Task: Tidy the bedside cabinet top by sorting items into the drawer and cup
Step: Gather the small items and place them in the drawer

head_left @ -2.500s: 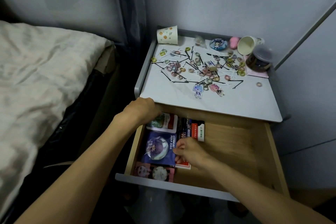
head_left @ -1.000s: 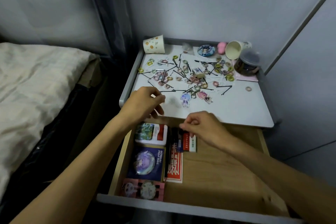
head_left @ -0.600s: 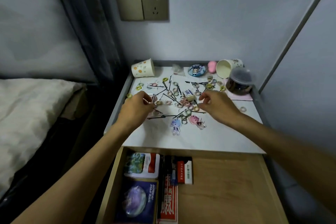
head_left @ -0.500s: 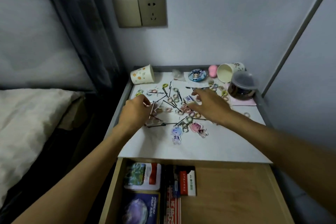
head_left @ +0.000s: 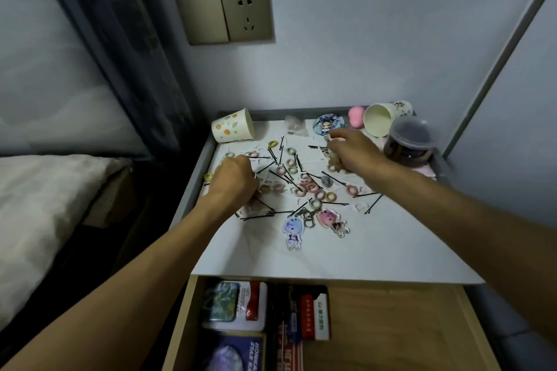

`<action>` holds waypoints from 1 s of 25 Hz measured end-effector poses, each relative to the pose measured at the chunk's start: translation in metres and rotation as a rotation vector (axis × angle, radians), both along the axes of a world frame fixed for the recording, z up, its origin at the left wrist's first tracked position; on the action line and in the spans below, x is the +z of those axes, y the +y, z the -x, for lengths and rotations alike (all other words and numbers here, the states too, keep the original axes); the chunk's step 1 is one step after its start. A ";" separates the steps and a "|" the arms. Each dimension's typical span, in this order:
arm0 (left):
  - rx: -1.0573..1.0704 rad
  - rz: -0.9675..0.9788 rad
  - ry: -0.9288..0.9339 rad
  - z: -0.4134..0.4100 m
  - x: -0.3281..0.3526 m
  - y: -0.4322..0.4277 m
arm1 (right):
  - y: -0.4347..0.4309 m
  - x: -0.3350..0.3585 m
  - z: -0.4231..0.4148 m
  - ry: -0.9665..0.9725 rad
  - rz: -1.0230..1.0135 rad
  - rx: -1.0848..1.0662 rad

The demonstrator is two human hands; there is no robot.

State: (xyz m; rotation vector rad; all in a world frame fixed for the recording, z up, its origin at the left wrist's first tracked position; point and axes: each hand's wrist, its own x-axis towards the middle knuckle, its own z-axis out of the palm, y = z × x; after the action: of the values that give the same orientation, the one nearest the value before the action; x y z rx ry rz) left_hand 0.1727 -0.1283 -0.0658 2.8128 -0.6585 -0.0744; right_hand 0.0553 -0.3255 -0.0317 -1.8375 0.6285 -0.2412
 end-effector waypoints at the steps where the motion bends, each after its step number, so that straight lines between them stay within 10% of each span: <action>1: -0.005 -0.004 -0.005 0.001 0.001 -0.001 | -0.004 0.004 0.003 -0.049 -0.230 -0.054; 5: 0.010 0.040 0.005 0.007 0.013 -0.004 | -0.012 0.004 0.021 -0.025 -0.547 -0.172; 9: 0.027 0.387 0.085 0.025 0.040 0.002 | -0.021 -0.005 0.043 0.092 -0.097 -0.041; 13: 0.078 0.723 0.312 0.054 0.061 0.027 | -0.027 -0.013 0.064 0.327 0.761 0.060; 25: 0.099 1.034 0.747 0.098 0.058 0.059 | -0.029 -0.012 0.037 0.358 0.993 0.006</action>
State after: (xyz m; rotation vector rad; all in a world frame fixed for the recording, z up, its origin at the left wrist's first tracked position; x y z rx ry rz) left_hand 0.0750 -0.0693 -0.0079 1.6277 -0.2398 -0.5510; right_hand 0.0186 -0.3543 -0.0441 -2.8795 0.8272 -0.2412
